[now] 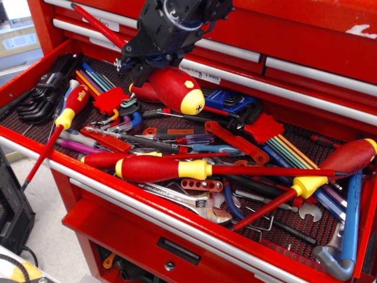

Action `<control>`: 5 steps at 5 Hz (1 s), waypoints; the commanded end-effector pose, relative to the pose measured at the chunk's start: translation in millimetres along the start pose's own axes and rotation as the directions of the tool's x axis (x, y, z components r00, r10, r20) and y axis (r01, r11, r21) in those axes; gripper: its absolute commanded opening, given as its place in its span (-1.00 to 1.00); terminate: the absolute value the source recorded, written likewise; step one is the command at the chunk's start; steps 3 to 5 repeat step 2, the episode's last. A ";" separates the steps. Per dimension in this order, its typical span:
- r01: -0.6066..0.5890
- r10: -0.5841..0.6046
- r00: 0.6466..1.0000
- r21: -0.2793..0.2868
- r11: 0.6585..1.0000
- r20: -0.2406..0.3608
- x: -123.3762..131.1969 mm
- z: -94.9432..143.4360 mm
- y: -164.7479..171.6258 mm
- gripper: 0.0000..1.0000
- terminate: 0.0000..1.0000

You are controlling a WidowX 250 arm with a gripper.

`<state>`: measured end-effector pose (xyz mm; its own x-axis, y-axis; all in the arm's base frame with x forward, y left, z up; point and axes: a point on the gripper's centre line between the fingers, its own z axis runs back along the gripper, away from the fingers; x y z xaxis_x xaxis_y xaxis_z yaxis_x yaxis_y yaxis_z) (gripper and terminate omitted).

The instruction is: Pick up red srewdriver

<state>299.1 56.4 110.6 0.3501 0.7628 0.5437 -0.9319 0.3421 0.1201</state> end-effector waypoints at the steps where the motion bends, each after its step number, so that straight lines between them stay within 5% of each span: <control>1: -0.044 0.051 0.993 -0.066 0.997 0.110 41.7 42.4 4.2 -1.00 -1.00; 2: -0.022 0.031 0.992 -0.072 0.997 0.125 52.6 52.2 4.0 -1.00 1.00; 5: -0.022 0.031 0.992 -0.072 0.997 0.125 52.6 52.2 4.0 -1.00 1.00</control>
